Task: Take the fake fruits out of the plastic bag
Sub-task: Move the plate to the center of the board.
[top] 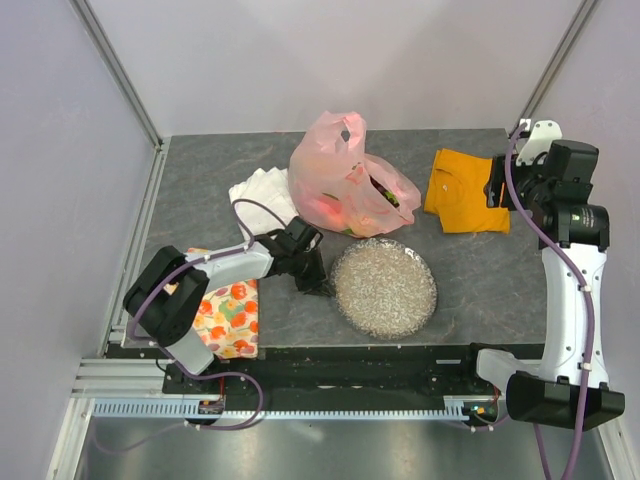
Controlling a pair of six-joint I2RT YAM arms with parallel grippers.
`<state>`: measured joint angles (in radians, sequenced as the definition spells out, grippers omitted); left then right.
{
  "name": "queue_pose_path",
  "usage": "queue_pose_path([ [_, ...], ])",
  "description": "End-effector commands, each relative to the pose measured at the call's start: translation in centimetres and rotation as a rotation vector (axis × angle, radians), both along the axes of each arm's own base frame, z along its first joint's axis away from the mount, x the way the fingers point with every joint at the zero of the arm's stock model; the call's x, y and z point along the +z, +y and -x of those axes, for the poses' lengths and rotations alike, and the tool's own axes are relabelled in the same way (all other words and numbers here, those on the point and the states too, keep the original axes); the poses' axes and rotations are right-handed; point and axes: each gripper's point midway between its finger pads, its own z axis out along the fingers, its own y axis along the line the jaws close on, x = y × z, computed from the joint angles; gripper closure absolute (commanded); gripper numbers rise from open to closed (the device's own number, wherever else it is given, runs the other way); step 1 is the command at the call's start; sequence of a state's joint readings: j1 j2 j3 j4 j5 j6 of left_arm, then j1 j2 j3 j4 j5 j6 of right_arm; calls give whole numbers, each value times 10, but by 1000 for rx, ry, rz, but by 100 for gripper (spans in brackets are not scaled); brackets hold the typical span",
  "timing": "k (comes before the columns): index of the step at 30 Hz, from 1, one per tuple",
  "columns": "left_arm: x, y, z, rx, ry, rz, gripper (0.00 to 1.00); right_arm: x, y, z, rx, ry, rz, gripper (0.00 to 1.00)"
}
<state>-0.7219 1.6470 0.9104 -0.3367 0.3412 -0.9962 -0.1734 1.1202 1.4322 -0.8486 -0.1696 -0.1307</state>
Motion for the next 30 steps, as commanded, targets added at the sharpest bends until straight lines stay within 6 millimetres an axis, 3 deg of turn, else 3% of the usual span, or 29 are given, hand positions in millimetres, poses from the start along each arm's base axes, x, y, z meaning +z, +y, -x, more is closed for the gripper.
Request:
queue_pose_path([
  [1, 15, -5, -14, -33, -99, 56, 98, 4, 3, -12, 5, -39, -33, 32],
  [7, 20, -21, -24, -28, -66, 81, 98, 0, 2, -12, 3, -28, -28, 32],
  [14, 11, -11, -16, -20, -14, 51, 98, -5, 1, -11, 1, -16, -26, 32],
  [21, 21, -13, -16, -17, -24, 90, 56, -11, 3, -14, 11, 0, -33, 32],
  [30, 34, -7, -16, -8, -55, 81, 33, -10, 4, -16, 19, -5, -35, 32],
])
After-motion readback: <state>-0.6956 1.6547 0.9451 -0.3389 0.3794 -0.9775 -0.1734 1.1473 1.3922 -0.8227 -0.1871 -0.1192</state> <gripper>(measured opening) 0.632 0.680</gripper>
